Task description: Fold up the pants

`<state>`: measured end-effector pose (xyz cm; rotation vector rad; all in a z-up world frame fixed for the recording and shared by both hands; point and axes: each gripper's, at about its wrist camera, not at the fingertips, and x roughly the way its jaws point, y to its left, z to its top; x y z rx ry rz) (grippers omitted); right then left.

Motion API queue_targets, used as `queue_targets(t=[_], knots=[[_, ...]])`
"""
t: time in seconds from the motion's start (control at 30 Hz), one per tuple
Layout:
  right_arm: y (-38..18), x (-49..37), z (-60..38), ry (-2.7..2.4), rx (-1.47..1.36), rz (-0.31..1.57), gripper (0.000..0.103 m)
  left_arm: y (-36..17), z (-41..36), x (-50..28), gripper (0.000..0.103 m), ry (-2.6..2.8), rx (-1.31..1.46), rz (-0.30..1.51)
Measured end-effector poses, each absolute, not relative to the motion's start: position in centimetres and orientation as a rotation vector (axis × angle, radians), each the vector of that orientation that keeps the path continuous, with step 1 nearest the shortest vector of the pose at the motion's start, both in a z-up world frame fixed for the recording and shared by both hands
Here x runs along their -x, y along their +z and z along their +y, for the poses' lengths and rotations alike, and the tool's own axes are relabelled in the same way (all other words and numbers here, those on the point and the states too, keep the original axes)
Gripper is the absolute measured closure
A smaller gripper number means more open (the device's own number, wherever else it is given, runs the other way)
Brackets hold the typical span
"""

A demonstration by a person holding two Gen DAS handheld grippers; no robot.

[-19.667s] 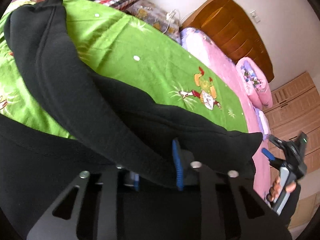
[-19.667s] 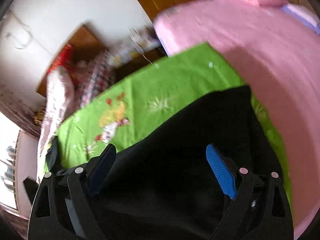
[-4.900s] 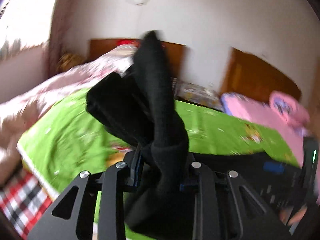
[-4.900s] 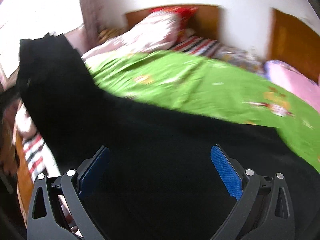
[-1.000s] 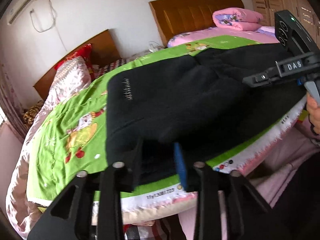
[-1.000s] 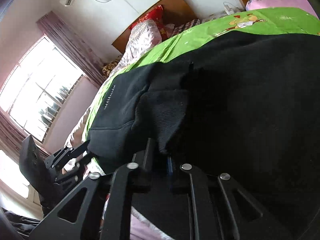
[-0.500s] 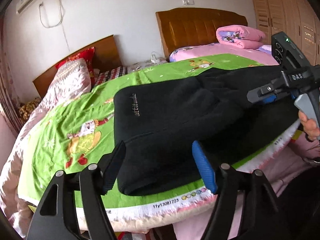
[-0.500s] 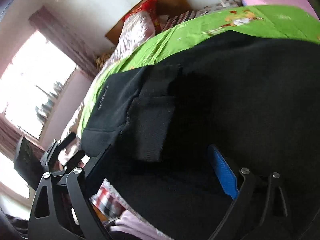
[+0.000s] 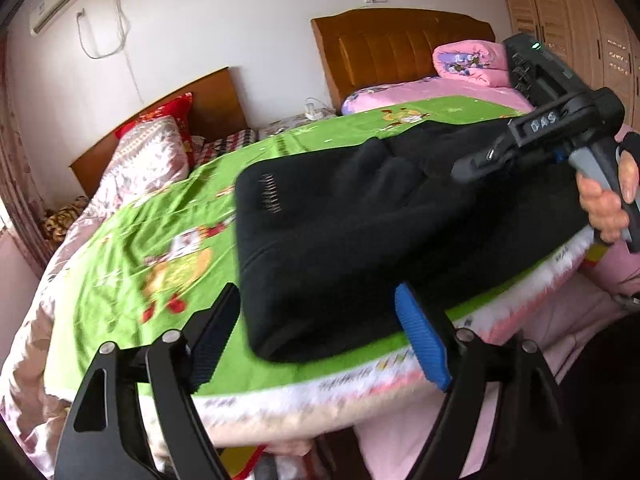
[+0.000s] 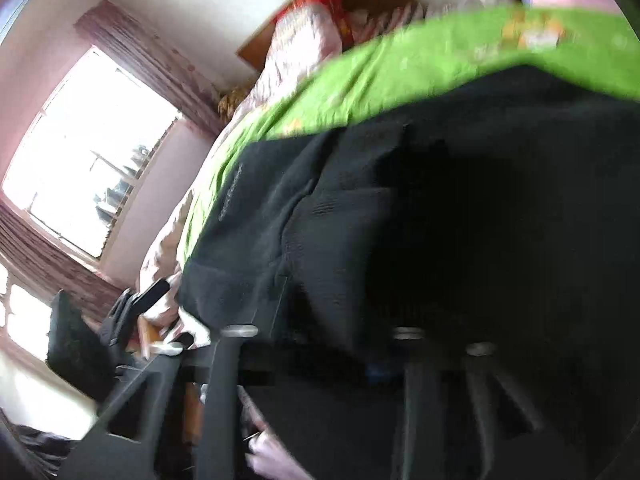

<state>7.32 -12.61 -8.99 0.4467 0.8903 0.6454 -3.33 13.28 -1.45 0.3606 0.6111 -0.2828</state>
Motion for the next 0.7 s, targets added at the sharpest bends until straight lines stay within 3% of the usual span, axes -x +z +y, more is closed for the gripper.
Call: queue_targets(t=[0.1,0.37,0.53,0.7], knots=[[-6.4,-6.3,-12.8,0.626,-0.421,0.785,0.087,-1.9,15.0,3.9,0.018,-0.228,-0.353,0.644],[-0.6,-6.3,-12.2,0.594,-0.344,0.62,0.089,-2.6,14.7,1.6,0.018,-0.214,-0.293,0.683],[0.1,-5.9,-12.7,0.58,-0.329,0.601,0.089,-3.8,15.9,-1.6,0.017,-0.123,-0.195,0.739],[-0.2,-4.7,-14.5,0.548,-0.354,0.588,0.089,-2.0,16.8,-0.7,0.017,-0.077,-0.143,0.671]])
